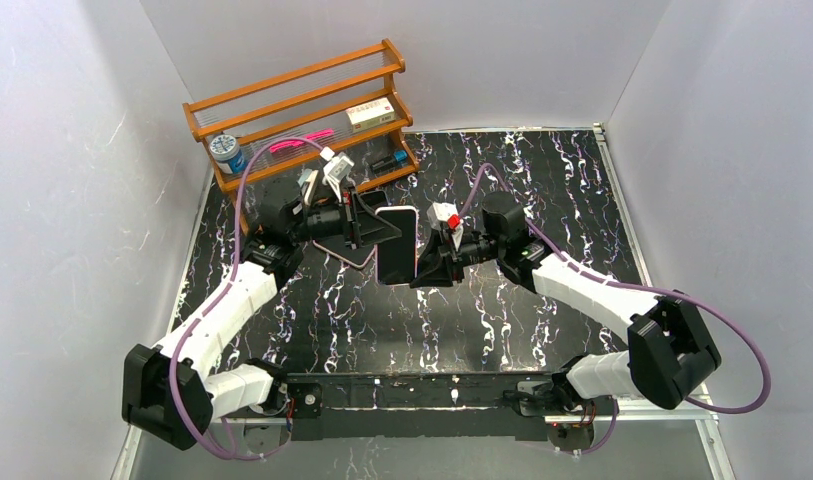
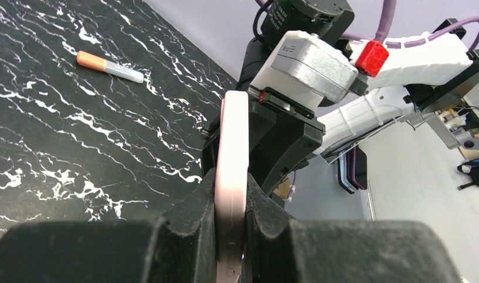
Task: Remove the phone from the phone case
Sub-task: Remove the phone case from the phone.
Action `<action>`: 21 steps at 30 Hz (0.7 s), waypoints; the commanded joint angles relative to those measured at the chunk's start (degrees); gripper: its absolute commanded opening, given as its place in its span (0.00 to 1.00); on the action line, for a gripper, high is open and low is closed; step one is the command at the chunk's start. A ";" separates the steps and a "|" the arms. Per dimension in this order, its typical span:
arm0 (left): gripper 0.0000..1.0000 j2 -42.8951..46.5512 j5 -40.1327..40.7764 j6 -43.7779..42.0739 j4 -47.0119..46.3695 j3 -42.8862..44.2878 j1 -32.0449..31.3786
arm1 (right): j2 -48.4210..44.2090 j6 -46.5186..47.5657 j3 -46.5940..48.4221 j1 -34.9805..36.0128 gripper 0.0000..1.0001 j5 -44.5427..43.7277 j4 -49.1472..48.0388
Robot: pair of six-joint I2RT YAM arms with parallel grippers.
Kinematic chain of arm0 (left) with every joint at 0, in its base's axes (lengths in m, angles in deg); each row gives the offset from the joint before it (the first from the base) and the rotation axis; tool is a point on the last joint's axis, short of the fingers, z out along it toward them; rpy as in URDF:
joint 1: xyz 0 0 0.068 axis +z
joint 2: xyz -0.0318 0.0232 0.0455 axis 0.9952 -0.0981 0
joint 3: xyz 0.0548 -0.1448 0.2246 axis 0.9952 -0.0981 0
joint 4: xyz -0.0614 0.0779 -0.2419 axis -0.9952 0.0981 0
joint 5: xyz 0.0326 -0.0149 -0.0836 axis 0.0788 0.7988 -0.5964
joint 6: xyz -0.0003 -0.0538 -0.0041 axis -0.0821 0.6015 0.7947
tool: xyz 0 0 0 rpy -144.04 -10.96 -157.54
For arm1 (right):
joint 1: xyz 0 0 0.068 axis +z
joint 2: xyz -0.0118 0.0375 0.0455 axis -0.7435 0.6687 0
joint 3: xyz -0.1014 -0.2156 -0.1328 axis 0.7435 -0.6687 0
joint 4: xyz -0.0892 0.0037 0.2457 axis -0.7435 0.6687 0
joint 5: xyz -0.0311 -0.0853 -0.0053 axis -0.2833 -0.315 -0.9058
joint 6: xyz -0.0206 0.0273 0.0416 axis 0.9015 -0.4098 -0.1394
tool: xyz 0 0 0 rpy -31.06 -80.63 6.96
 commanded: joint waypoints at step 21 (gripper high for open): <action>0.00 -5.15 6.58 14.50 -5.61 2.67 -0.44 | -3.43 12.10 -0.34 0.32 0.09 0.82 -1.29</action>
